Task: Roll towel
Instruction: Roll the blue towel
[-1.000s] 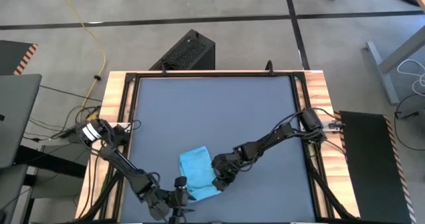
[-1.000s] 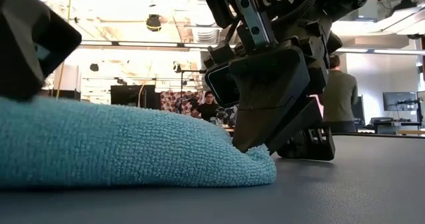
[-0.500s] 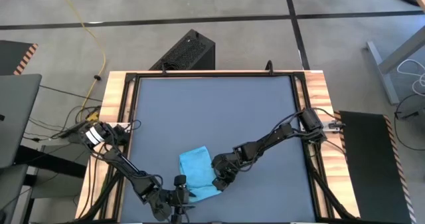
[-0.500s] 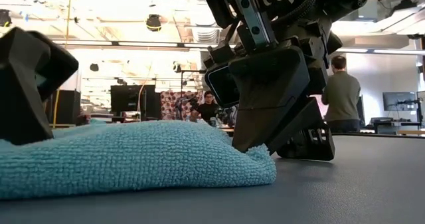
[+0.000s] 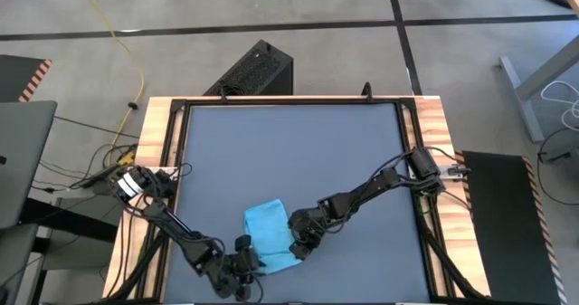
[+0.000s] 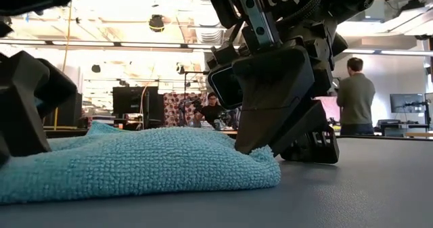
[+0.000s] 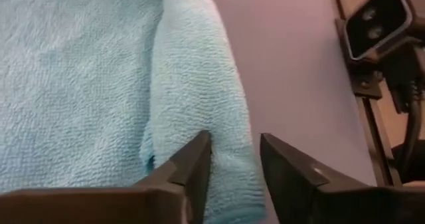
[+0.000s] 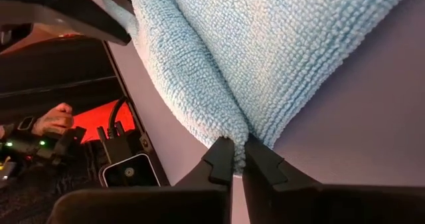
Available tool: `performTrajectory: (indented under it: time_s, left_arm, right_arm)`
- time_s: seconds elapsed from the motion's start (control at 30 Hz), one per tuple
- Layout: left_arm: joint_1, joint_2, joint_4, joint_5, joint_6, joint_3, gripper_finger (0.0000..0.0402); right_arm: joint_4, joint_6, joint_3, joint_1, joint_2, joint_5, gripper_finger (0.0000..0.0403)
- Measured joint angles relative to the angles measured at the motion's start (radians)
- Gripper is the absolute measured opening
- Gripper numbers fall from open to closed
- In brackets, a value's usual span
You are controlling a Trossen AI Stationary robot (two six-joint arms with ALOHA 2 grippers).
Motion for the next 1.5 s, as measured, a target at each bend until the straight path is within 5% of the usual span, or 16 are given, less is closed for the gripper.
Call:
performTrajectory:
  time_s: [0.3, 1.5]
  left_arm:
    - [0.023, 0.073, 0.118, 0.139, -0.097, 0.002, 0.0007]
    - [0.011, -0.006, 0.057, 0.203, -0.253, -0.004, 0.0000]
  right_arm:
    - [0.018, -0.003, 0.000, -0.007, 0.000, -0.021, 0.0049]
    - [-0.050, -0.120, -0.004, -0.071, -0.057, -0.154, 0.0095]
